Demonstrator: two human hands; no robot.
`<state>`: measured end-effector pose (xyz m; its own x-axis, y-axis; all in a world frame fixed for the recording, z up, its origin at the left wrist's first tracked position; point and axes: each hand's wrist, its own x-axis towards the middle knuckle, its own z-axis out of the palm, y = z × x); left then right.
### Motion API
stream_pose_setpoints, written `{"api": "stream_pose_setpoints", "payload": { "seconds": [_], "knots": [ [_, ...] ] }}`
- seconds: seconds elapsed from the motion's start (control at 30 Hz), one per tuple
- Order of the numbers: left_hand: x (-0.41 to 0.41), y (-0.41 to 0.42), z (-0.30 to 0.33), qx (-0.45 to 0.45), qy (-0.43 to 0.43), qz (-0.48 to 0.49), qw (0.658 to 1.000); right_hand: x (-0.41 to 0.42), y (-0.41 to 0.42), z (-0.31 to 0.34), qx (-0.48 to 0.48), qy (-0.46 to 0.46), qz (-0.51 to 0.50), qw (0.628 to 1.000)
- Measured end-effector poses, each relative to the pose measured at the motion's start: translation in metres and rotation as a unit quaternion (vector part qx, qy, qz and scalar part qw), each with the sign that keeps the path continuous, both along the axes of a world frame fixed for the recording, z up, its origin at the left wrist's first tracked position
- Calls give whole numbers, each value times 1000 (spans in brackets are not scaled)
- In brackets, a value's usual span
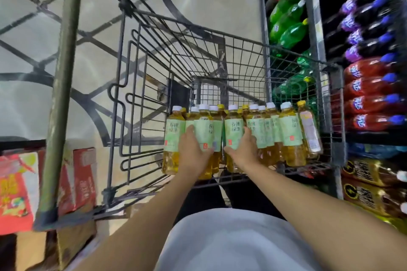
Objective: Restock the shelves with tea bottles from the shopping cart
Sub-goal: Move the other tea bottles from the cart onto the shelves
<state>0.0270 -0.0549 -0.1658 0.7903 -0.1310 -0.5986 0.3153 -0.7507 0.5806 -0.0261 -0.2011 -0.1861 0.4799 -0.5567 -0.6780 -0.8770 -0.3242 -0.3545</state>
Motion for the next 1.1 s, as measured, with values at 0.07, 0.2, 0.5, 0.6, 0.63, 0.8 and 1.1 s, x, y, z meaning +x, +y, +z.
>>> {"api": "stream_pose_setpoints", "payload": {
  "seconds": [0.07, 0.2, 0.5, 0.6, 0.63, 0.8, 1.1],
  "knots": [
    [0, -4, 1, 10, -9, -7, 1000, 3, 4, -4, -23, 0, -12, 1000],
    [0, -8, 1, 5, 6, 11, 1000, 4, 12, -6, -31, -16, -57, 998],
    [21, -10, 11, -72, 43, 0, 997, 1, 5, 2, 30, -67, -127, 989],
    [29, -17, 16, -103, 45, -29, 993, -3, -1, 9, 56, -114, -172, 977],
    [32, -19, 19, -115, 46, -43, 991, -7, -2, 12, 61, -129, -184, 972],
    [40, -36, 27, -157, 36, -104, 981, -31, -18, 37, 83, -196, -254, 943],
    [15, -94, 61, -180, 43, -220, 958, -94, -43, 86, 18, -272, -387, 881]
  ]
}}
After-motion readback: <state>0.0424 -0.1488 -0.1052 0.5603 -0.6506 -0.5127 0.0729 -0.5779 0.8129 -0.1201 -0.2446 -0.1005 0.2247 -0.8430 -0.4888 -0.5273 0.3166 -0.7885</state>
